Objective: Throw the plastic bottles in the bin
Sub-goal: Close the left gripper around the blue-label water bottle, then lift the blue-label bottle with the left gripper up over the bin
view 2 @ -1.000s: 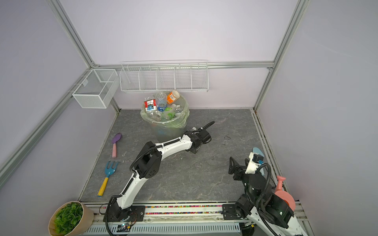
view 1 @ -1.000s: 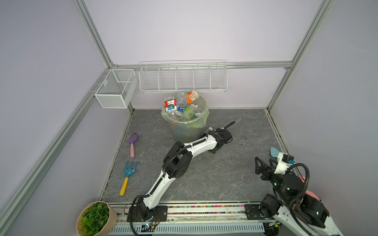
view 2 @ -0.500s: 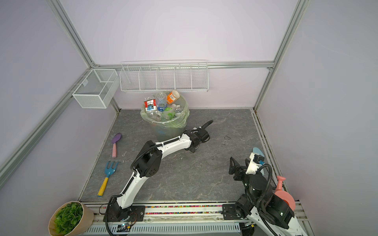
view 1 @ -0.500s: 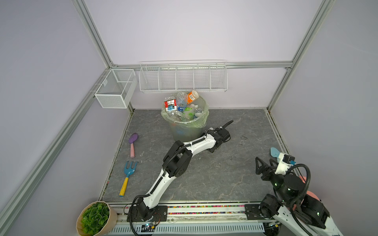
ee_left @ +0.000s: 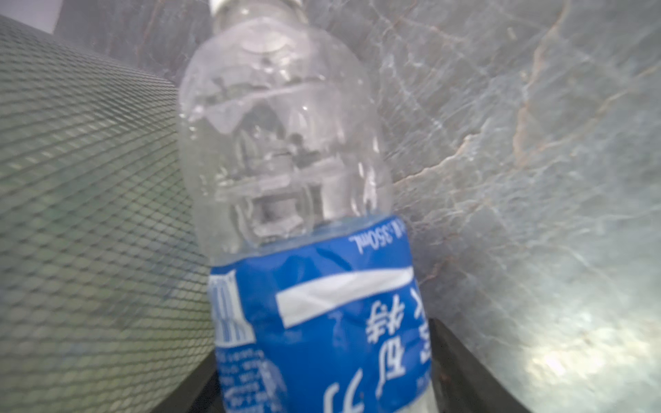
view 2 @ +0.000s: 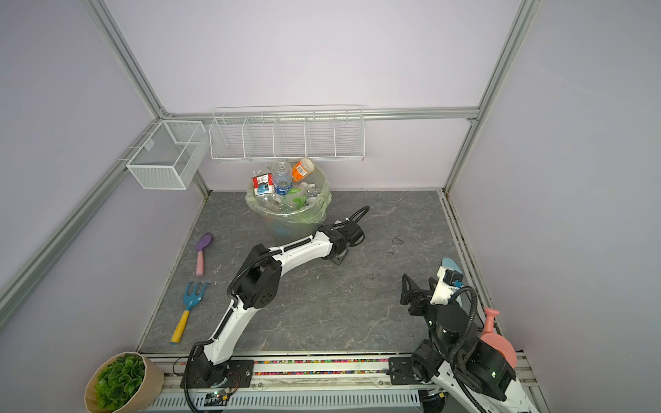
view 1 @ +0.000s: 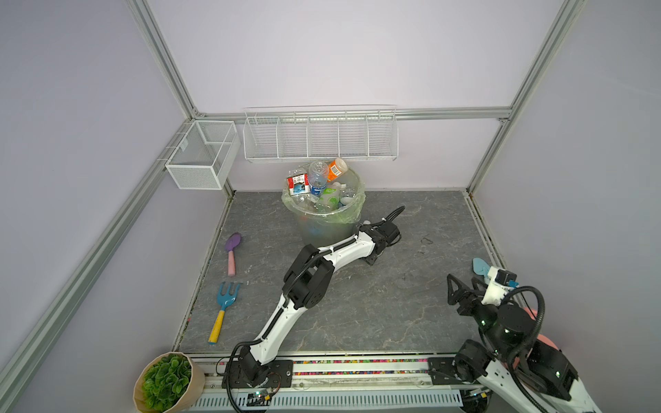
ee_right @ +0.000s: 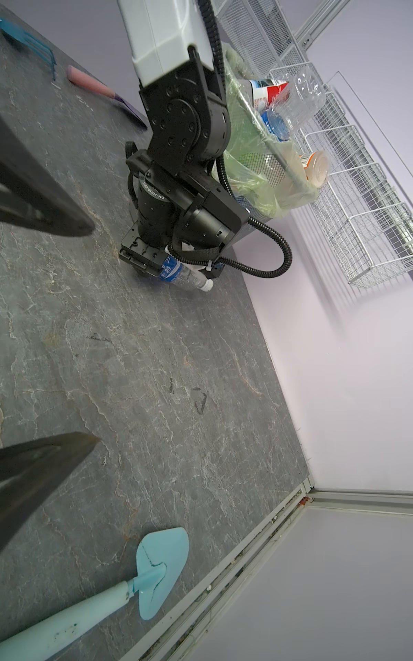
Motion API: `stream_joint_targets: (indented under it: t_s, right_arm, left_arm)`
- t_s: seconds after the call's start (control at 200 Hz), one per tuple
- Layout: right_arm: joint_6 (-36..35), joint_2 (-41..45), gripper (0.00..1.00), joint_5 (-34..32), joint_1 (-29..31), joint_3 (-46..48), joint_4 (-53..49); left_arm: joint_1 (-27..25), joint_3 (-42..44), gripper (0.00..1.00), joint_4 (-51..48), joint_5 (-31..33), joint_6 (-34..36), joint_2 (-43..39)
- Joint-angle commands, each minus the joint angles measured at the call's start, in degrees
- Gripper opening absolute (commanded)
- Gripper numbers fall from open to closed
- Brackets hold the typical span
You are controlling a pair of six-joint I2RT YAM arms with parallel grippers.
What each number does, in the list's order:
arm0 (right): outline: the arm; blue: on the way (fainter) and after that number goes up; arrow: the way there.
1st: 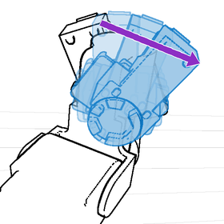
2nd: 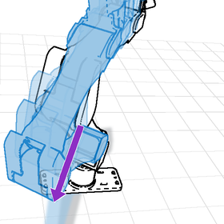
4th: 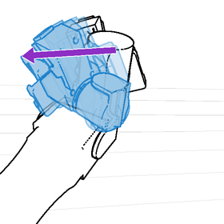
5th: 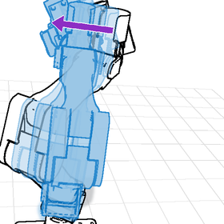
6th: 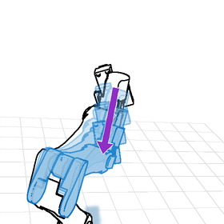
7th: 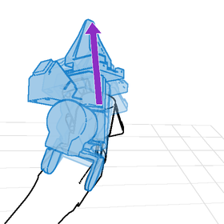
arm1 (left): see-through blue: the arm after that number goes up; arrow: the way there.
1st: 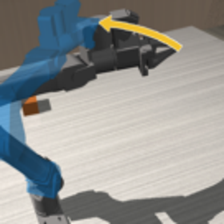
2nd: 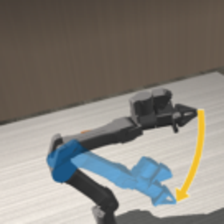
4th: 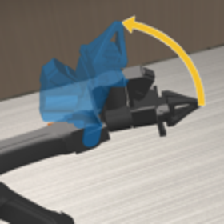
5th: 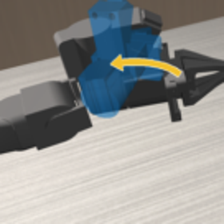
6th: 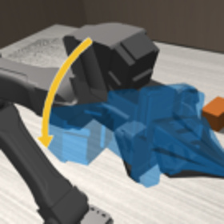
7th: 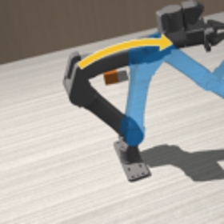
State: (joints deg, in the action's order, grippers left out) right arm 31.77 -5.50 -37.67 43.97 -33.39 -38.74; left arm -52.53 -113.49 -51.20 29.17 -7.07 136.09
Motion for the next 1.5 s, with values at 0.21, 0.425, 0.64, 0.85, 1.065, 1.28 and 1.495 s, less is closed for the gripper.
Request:
stream_joint_targets:
  t_s: [0.21,0.425,0.64,0.85,1.065,1.28,1.495]
  right_arm:
    - [1.3,-0.4,0.88,0.1,-0.2,-2.0,-0.9]
    - [2.5,1.5,0.88,-0.3,-0.1,-2.2,-3.5]
    - [3.2,3.5,0.88,-1.4,-0.2,-2.5,-5.6]
    - [3.7,3.7,0.88,-2.3,-0.2,-2.6,-6.1]
    - [4.9,3.7,0.88,-3.7,-0.1,-2.8,-7.1]
    - [6.2,4.4,0.88,-5.6,-0.2,-3.2,-8.9]
    - [6.4,4.4,0.88,-5.9,-0.1,-3.4,-9.0]
  left_arm:
    - [0.0,-0.2,0.64,0.0,-4.9,0.7,-2.1]
    - [0.0,-0.2,0.54,-0.1,-4.9,0.1,-3.3]
    - [-0.3,1.5,0.46,-0.2,-4.9,-0.8,-7.6]
    - [-1.9,2.9,0.44,-0.5,-4.0,-0.8,-14.2]
    - [-4.5,1.4,0.41,-2.2,-3.1,0.5,-20.3]
    - [-7.7,-2.9,0.39,-2.1,-2.9,3.0,-27.9]
    - [-8.0,-3.0,0.38,3.0,-3.1,4.5,-37.6]
